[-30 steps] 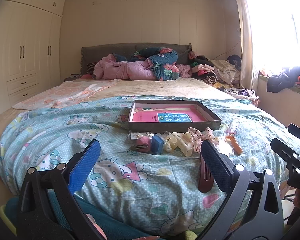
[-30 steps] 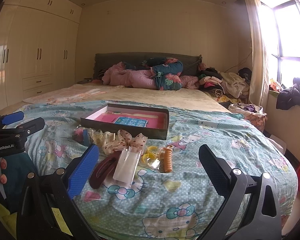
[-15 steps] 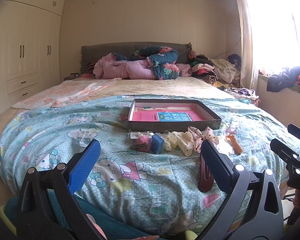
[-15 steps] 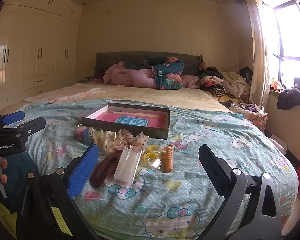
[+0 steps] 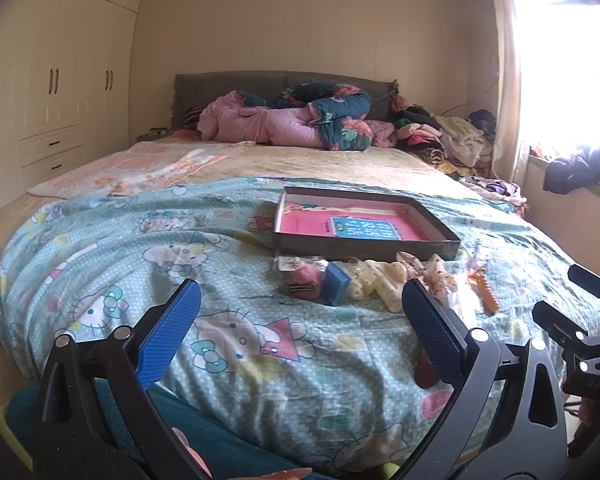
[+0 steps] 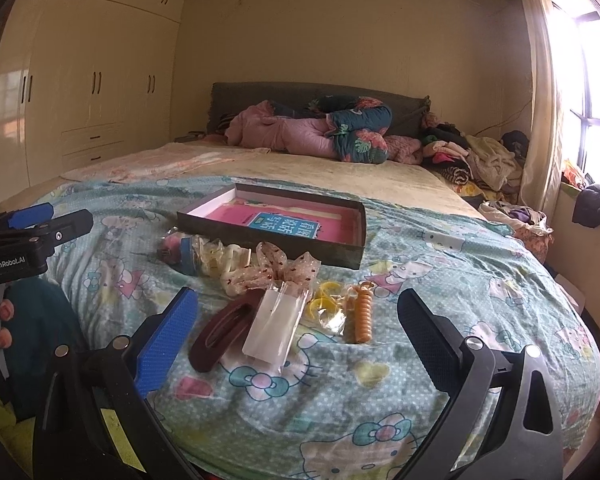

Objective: Organize jewelry
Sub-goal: 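Grasp the clear plastic bag with the right tool while the left tool grasps the pink fluffy clip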

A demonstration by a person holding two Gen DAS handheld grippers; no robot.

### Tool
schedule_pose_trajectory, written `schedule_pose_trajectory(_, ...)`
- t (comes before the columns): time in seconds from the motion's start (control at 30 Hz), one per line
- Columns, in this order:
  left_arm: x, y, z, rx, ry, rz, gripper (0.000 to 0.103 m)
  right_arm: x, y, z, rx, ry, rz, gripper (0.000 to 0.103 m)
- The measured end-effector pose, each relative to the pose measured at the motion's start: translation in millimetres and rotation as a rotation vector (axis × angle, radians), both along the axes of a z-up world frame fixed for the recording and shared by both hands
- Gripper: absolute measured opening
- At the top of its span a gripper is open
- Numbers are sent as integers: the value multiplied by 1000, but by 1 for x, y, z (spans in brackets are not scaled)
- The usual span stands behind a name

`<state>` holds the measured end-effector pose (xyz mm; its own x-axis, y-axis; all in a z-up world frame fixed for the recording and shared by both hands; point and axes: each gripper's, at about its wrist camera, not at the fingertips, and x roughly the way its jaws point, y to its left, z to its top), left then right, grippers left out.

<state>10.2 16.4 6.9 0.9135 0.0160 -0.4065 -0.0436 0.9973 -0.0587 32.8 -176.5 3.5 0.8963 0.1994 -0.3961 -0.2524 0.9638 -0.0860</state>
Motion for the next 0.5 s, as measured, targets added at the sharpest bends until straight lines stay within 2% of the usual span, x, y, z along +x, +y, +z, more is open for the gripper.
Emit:
schedule_pose_trajectory(0.23,21,26,-3,-40,58,46,92,23,12,-1,0,48,33,97)
schedule_pose_trajectory(0.5,51,31,-3,-42,85,35,92,49,30,-4,0,95,71,97)
